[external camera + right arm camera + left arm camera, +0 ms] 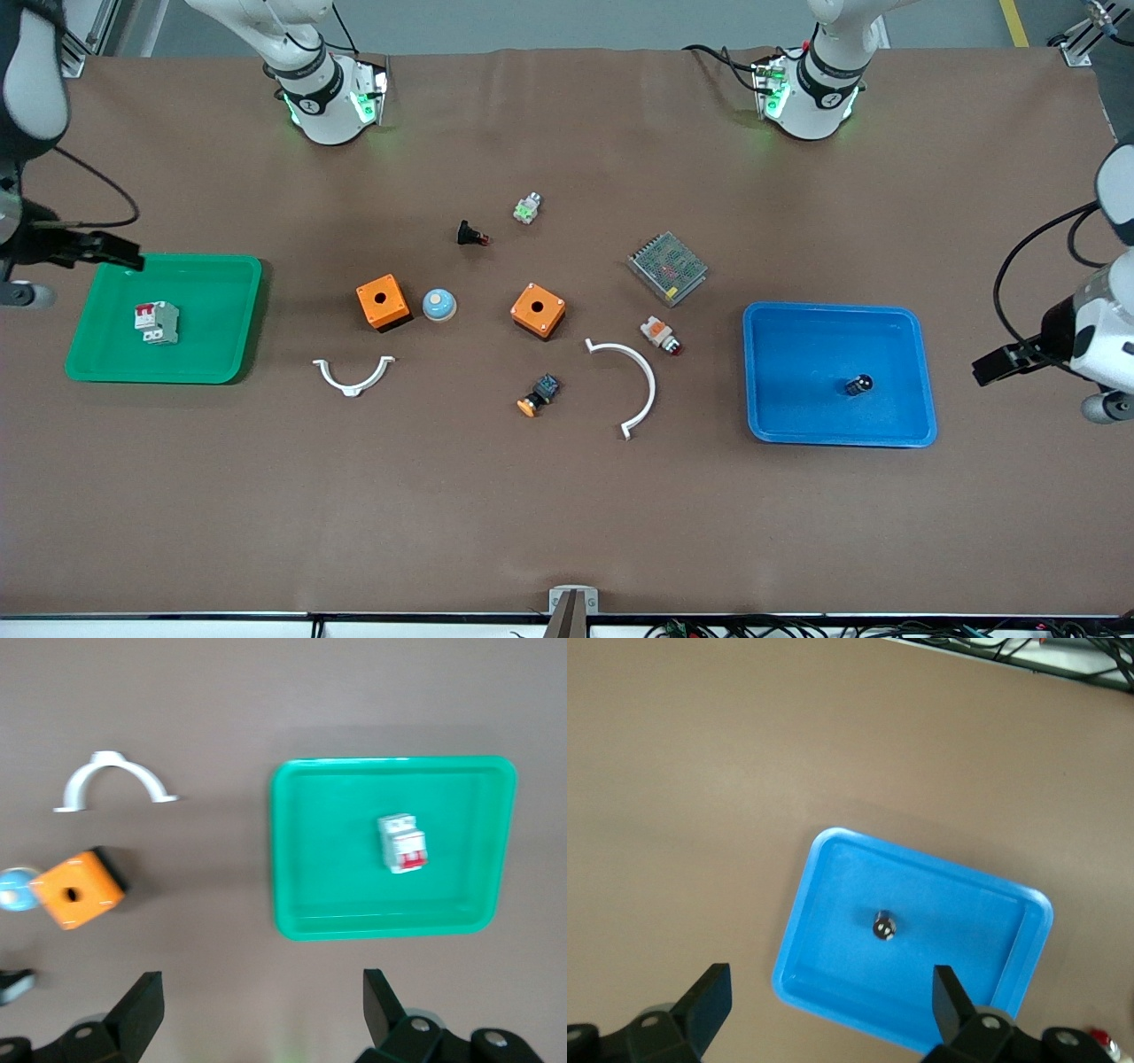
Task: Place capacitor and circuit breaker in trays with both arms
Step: 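Open both grippers and withdraw them upward away from the trays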
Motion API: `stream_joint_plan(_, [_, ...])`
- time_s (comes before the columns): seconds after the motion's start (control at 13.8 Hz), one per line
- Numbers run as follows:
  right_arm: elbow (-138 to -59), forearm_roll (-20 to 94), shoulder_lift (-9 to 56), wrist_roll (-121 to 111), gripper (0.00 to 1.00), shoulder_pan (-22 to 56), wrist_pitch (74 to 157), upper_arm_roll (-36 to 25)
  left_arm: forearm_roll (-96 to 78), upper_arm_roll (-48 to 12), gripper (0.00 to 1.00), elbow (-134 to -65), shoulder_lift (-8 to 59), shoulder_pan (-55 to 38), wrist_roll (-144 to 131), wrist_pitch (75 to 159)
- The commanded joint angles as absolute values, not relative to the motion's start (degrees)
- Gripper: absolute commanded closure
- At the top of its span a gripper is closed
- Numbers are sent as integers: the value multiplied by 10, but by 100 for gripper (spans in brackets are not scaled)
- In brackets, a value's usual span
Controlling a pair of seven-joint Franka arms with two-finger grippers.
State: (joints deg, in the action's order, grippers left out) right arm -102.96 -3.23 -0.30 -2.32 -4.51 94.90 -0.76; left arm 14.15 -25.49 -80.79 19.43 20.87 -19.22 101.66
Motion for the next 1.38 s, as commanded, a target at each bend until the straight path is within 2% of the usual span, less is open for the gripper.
stream_joint_plan(0.0, [-1048,-15,-32,38,1,5,946,-12,134,-266,0,-797,161,213,-160,982])
stream_joint_plan(0.14, [-1046,-14,-39,54,0,22,949,-13,103,-266,0,-797,136,214,-147,954])
stream_joint_plan(0.51, [-1000,-13,-33,-6,0,-3,954,-19,45,-256,0,-821,76,200,-124,892])
stream_joint_plan(0.65, [-987,-13,-32,-23,0,-13,954,-19,19,-199,0,-859,40,151,-124,894])
stream_joint_plan(0.87, [-935,-13,-21,-18,0,-21,947,-19,6,-58,0,-918,-10,10,-124,907])
stream_joint_plan(0.94, [-924,-12,-21,-17,0,-24,947,-19,2,-30,0,-940,-25,-16,-124,918])
stream_joint_plan(1.09, [-904,-11,-20,-17,0,-26,947,-19,-1,-10,0,-959,-41,-42,-124,926])
stream_joint_plan(1.3, [-891,-11,-20,-17,0,-25,948,-18,0,-11,0,-962,-50,-45,-124,921])
